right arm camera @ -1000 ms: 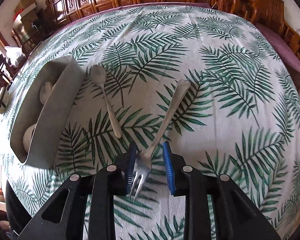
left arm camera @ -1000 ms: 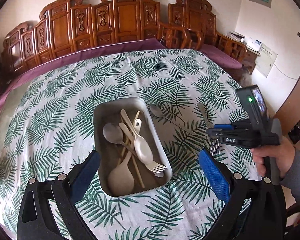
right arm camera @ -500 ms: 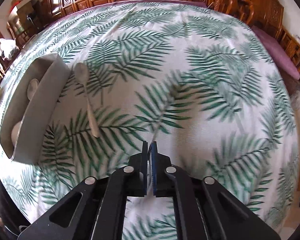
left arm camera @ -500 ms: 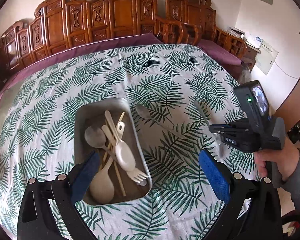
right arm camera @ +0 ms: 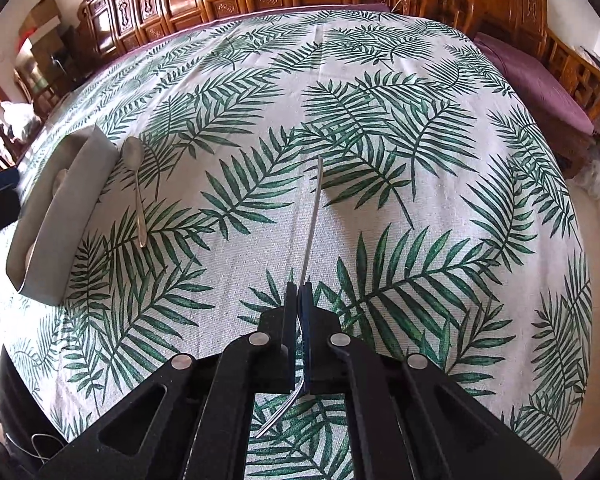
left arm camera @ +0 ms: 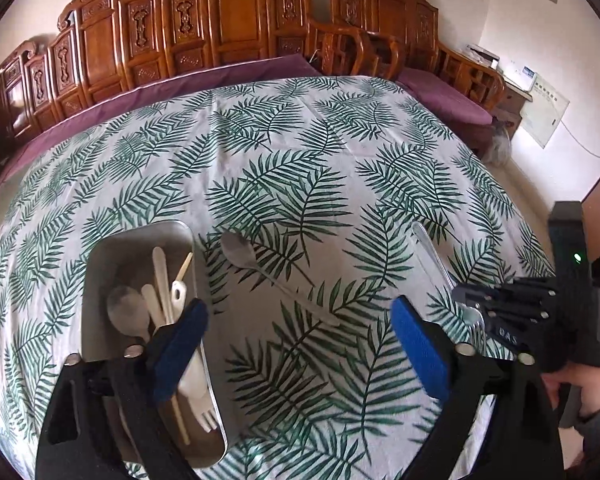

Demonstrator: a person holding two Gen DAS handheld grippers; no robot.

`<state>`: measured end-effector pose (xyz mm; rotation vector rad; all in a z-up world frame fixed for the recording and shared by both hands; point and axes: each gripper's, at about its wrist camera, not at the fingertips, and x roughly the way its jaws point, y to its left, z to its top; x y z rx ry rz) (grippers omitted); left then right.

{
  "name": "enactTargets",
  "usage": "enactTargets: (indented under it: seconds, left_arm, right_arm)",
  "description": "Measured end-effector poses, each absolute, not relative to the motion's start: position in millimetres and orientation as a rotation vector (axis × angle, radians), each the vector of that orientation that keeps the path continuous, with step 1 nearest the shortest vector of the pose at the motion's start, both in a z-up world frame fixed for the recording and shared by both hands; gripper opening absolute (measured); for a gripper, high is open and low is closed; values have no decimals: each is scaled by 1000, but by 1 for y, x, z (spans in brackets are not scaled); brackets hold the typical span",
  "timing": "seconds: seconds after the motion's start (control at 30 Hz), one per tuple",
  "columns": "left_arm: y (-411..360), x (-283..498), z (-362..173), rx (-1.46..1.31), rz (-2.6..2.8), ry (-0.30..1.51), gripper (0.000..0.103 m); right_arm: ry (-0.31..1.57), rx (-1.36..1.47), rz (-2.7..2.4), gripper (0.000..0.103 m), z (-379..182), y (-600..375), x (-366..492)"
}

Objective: Organize utensils
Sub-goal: 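Reach the left tool toward a metal spoon while the right tool holds the fork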

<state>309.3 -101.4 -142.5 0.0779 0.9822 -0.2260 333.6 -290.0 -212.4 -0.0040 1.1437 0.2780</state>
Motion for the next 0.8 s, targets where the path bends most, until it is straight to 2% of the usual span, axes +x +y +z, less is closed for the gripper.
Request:
enactTargets:
  seconds: [0.07, 0.2, 0.37, 0.63, 0.8]
  left_arm:
    - [-107, 320, -148, 78, -225, 997, 76]
    - [-109, 347, -165, 49, -190, 1062, 58]
    - [-105, 369, -188, 52, -140, 1140, 45]
    - [-96, 393, -213, 40, -76, 1251, 39]
    - [-97, 405, -223, 53, -53, 1298, 28]
  right_arm:
    - [1137, -6, 290, 3, -214, -289, 333]
    - [1120, -24, 299, 3, -215, -286, 330]
    - [1103, -4, 315, 3, -216, -290, 328]
    - [1078, 13, 321, 4, -218, -292, 324]
    - [1073, 25, 325, 4, -219, -294, 324]
